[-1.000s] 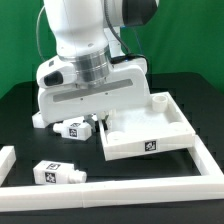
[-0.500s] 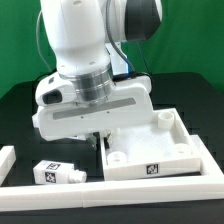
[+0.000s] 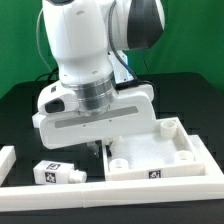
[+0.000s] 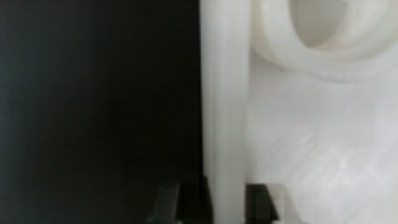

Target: Assemble one leg

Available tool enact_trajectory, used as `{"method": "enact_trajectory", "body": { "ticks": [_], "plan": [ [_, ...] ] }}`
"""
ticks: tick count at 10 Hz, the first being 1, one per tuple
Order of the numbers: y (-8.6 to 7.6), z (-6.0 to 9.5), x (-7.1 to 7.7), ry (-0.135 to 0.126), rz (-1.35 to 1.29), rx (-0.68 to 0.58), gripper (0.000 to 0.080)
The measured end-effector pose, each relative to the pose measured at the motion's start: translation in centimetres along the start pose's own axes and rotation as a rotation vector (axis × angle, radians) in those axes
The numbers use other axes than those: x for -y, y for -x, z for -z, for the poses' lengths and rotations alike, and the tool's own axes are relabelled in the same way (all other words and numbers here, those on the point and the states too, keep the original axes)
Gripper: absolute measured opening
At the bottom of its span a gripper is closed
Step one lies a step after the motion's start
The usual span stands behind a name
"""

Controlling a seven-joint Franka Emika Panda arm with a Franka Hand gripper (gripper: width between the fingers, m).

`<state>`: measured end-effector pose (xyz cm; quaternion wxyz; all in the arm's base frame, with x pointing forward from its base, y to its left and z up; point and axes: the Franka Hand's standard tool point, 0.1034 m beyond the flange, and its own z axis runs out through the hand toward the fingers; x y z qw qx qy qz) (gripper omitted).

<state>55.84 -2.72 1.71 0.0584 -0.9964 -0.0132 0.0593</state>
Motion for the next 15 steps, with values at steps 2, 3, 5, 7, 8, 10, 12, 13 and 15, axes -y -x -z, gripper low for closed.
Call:
{"method": "enact_trajectory", "body": {
  "ticks": [2,3,5,7,8,10,12,13,15],
  "plan": [
    [-0.2,-0.1,0.1,0.0,-0.014,0.0,0.0049],
    [-1.0,-0.4,0.5,0.001,-0.042,-0.005,0.0049],
    [-2.1,-0.7,0.5,0.013,-0.076,-0.002,0.0049],
    [-2.1,-0.7,0.4,0.011,-0.098,0.006,0.0049],
    [-2.1,-0.7,0.4,0.015,-0.116,-0.002,0.0049],
    [-2.0,-0.7,0.4,0.018,-0.101,-0.007,0.0049],
    [-2.0,-0.8,0.4,0.018,-0.101,-0.006,0.0141],
    [-2.0,-0.8,0.4,0.017,-0.101,-0.006,0.0323],
    [-1.6,0.3,0.6,0.009,-0.091,0.024,0.0471]
  ]
}}
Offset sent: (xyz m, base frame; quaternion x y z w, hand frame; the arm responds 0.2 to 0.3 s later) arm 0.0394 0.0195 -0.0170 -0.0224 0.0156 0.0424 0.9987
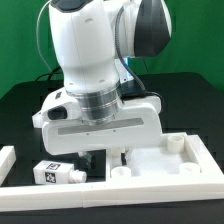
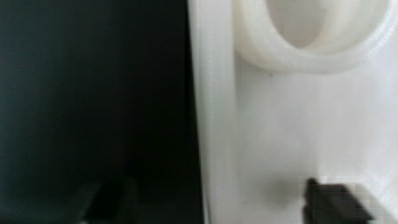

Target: Assemble one leg

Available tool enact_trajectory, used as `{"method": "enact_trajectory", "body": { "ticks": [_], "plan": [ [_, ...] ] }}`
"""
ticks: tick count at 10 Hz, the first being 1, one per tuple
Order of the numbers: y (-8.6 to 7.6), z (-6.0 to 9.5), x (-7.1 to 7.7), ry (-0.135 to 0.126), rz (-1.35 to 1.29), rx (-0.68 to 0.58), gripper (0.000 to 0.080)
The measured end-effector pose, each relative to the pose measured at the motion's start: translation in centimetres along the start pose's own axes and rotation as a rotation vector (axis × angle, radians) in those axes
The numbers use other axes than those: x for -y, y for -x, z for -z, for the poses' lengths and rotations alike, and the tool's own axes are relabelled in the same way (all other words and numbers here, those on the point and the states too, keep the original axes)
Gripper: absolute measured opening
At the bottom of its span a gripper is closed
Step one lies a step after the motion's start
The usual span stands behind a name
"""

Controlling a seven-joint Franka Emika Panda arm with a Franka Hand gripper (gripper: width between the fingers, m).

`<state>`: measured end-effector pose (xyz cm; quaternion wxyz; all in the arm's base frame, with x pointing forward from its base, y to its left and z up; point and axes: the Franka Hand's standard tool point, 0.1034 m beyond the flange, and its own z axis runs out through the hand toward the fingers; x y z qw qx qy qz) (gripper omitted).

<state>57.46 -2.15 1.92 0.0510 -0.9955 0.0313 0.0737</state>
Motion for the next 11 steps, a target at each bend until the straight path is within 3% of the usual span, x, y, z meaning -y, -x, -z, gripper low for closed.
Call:
{"method": "enact_trajectory", "body": {
  "ticks": [1,2,5,9,11],
  "plan": [
    [0.5,1.1,0.1,-0.004,0.008,0.013,0.0605],
    [1.4,1.6,0.3,-0.004,0.013,0.017,0.0642],
    [4.3,3.6,1.8,0.006,0.023,-0.017,0.0647],
    [4.3,3.1,1.8,0.002,0.03,0.011,0.0649],
    [7.0,3.3,3.4,0.015,0.146,0.098,0.0649]
  ]
}}
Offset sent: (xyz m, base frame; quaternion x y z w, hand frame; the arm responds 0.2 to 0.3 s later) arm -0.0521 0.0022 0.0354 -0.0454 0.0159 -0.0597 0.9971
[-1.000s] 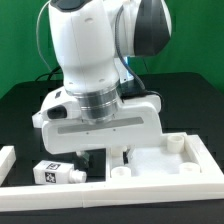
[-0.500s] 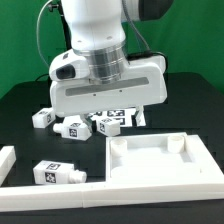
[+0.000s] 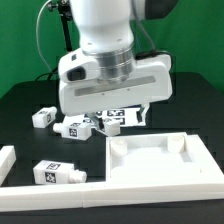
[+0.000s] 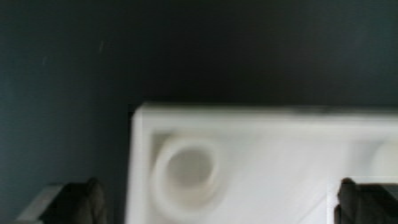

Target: Assemble one leg

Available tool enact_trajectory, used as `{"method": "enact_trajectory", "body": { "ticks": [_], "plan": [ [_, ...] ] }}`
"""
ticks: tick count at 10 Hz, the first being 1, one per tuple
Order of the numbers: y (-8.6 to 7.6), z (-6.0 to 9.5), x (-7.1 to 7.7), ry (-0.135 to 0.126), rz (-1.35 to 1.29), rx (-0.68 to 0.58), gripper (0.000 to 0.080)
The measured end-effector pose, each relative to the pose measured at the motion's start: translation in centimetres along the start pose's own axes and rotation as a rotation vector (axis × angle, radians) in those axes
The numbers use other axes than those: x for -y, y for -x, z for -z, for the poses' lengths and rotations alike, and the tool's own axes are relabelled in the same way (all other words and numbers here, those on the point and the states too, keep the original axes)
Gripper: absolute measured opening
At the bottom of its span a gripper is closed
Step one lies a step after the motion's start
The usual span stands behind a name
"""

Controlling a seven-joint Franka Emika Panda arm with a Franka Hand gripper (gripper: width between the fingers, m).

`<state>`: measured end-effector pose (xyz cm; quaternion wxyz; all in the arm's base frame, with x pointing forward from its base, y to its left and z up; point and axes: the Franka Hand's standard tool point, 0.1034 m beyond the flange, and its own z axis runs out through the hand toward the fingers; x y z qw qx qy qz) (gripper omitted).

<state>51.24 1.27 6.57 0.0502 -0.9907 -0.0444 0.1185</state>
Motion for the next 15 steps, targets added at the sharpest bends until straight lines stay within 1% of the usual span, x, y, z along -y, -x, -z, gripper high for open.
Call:
{"method": "enact_trajectory", "body": {
  "ticks": [1,4,5,6,7,8,9,15],
  "plan": [
    [0.9,0.5,0.8,0.001,0.058,0.065,0.0649],
    [0.8,0.3,0.9,-0.002,0.092,0.073,0.0649],
    [0.7,-0.1,1.1,0.033,0.171,0.063,0.0649],
    [1.1,-1.1,1.8,0.068,0.269,0.062,0.0649],
    [1.8,-2.3,2.0,0.093,0.374,0.059,0.0649],
    [2.4,-3.5,1.4,0.111,0.472,0.049,0.0649],
    [2.7,-4.1,0.8,0.119,0.514,0.015,0.0649],
    [2.7,-4.1,0.8,0.119,0.514,0.015,0.0648]
  ]
}}
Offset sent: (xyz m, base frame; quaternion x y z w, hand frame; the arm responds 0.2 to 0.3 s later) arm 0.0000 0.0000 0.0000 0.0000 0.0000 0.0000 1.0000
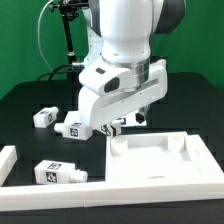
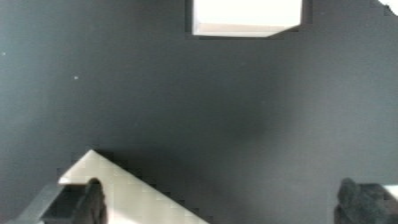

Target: Assemble one leg

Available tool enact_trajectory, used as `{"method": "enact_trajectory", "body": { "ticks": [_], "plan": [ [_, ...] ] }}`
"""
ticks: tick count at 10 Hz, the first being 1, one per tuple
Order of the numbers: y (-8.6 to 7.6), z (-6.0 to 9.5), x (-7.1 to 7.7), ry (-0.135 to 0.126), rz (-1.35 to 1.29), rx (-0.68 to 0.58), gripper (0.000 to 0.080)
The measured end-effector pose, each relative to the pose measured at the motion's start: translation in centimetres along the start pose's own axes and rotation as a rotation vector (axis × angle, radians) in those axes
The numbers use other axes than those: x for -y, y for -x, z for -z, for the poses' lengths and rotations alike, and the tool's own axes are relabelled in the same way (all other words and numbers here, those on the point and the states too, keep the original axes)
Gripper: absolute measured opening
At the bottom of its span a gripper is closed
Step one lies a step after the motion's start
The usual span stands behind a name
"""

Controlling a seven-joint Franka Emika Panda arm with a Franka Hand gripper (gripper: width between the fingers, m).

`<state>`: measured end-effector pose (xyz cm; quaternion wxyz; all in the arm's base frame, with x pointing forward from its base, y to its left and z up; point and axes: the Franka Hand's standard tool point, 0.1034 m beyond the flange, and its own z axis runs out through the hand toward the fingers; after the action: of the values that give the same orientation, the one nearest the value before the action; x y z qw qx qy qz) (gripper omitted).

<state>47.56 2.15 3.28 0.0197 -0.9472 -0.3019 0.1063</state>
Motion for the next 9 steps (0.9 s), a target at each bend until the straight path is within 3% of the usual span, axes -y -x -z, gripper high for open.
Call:
{"method": "enact_trajectory", "body": {
  "ticks": [6,8,9],
  "plan": [
    [0.1,0.0,0.2,0.002,-0.03,0.009,0.0648],
    [0.9,1.2,0.1,0.045,-0.046,0.029,0.0648],
    [1.7,1.7,0.4,0.05,-0.063,0.084,0.0648]
  ]
}}
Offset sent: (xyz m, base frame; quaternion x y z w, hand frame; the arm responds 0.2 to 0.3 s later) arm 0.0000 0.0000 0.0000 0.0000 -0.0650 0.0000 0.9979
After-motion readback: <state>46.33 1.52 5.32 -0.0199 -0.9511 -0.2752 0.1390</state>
